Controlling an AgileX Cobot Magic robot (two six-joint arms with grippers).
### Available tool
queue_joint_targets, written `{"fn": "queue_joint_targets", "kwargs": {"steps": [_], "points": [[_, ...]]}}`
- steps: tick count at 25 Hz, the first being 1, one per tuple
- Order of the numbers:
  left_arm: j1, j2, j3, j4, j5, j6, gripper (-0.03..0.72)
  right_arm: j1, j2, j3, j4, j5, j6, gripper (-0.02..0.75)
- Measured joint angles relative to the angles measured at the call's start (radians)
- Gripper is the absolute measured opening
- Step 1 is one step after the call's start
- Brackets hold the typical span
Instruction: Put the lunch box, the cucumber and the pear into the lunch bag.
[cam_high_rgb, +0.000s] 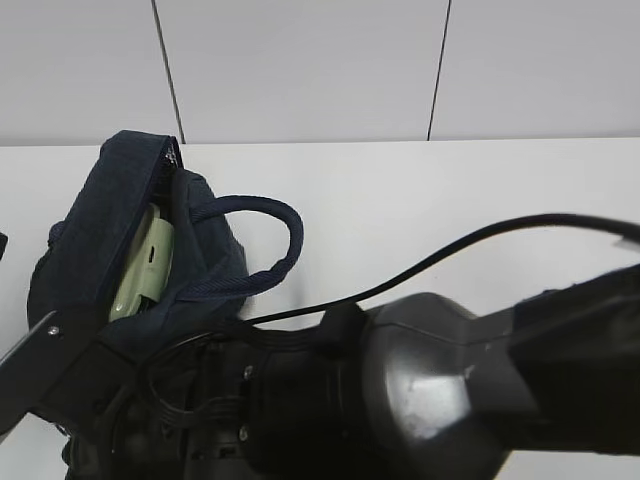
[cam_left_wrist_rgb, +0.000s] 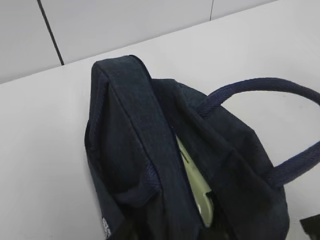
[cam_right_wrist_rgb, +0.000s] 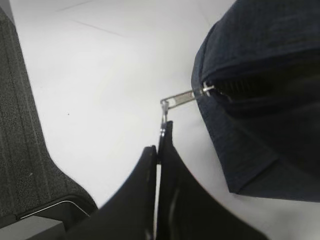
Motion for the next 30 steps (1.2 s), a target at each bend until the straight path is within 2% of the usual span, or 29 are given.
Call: {"fn": "queue_joint_targets", "kwargs": {"steps": [9,30], "points": [[0.000,0.030,0.000,0.091,0.006,-0.025,0.242,0.000,-0.089,-0.010,-0.043,0.092,-0.002,0.000],[0.000,0.110,0.000,0.172,0.051,-0.026,0.242,-0.021,-0.092,-0.292,-0.205,0.378,-0.002,0.000]]}}
